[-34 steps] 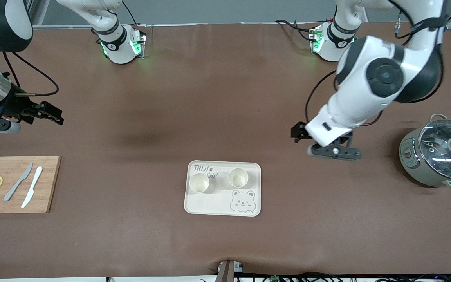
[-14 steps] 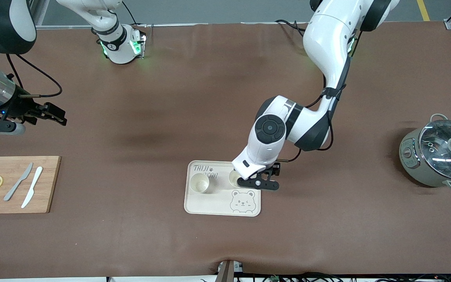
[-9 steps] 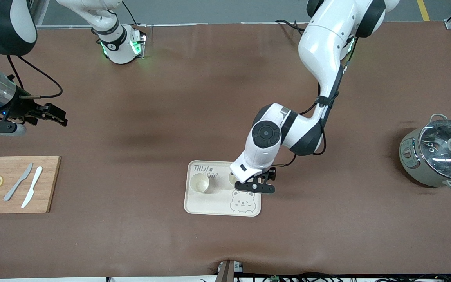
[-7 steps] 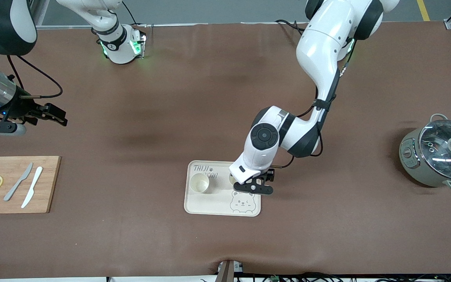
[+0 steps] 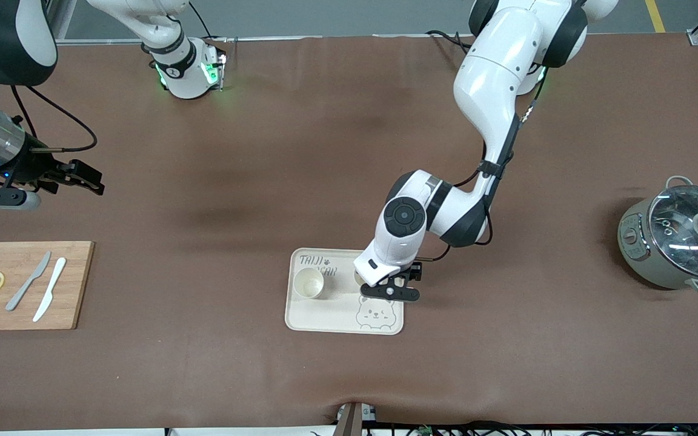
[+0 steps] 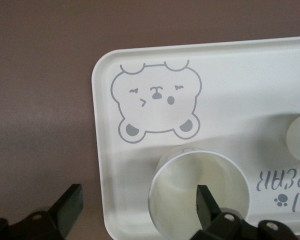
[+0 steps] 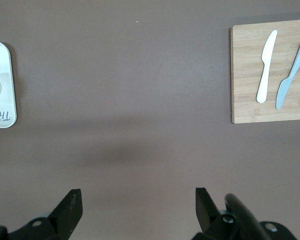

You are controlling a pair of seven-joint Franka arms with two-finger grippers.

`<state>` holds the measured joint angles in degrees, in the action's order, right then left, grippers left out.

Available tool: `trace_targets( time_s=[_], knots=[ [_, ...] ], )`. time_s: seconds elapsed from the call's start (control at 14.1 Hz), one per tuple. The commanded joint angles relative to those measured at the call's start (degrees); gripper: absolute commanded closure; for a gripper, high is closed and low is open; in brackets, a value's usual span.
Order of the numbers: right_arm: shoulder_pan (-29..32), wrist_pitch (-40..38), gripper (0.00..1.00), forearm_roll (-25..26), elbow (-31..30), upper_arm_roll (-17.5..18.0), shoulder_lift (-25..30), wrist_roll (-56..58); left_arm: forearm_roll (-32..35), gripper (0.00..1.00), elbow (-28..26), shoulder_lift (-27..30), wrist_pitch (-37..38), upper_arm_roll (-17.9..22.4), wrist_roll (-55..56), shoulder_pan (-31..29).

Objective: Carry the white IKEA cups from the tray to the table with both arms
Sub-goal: 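Lower the left gripper around the cup and close on it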

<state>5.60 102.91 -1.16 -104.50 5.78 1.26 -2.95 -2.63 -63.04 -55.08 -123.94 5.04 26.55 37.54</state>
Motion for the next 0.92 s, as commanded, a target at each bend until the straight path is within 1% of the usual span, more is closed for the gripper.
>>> trace_targets(
  time_s=[0.0,0.5,0.57,0.64,0.78,0.85],
  knots=[
    [-0.3,0.3,0.00,-0.5,0.1,-0.2,0.0,-0.2,0.5,0.00,2.2,-2.0,-0.4,0.2,2.1,0.6],
    [-0.3,0.3,0.00,-0.5,0.1,-0.2,-0.1,-0.2,0.5,0.00,2.1,-2.8,-1.6,0.2,3.2,1.0],
    [-0.3,0.3,0.00,-0.5,0.1,-0.2,-0.1,-0.2,0.5,0.06,2.1,-2.8,-1.6,0.2,3.3,1.0],
    [-0.3,0.4,0.00,-0.5,0.1,-0.2,-0.1,-0.2,0.5,0.26,2.1,-2.7,-1.6,0.2,3.5,1.0],
    [-0.3,0.3,0.00,-0.5,0.1,-0.2,-0.1,-0.2,0.5,0.92,2.1,-2.7,-1.6,0.3,5.2,1.0],
    [-0.3,0.4,0.00,-0.4,0.1,-0.2,-0.2,-0.2,0.5,1.00,2.1,-2.7,-1.6,0.3,4.9,1.0]
  ],
)
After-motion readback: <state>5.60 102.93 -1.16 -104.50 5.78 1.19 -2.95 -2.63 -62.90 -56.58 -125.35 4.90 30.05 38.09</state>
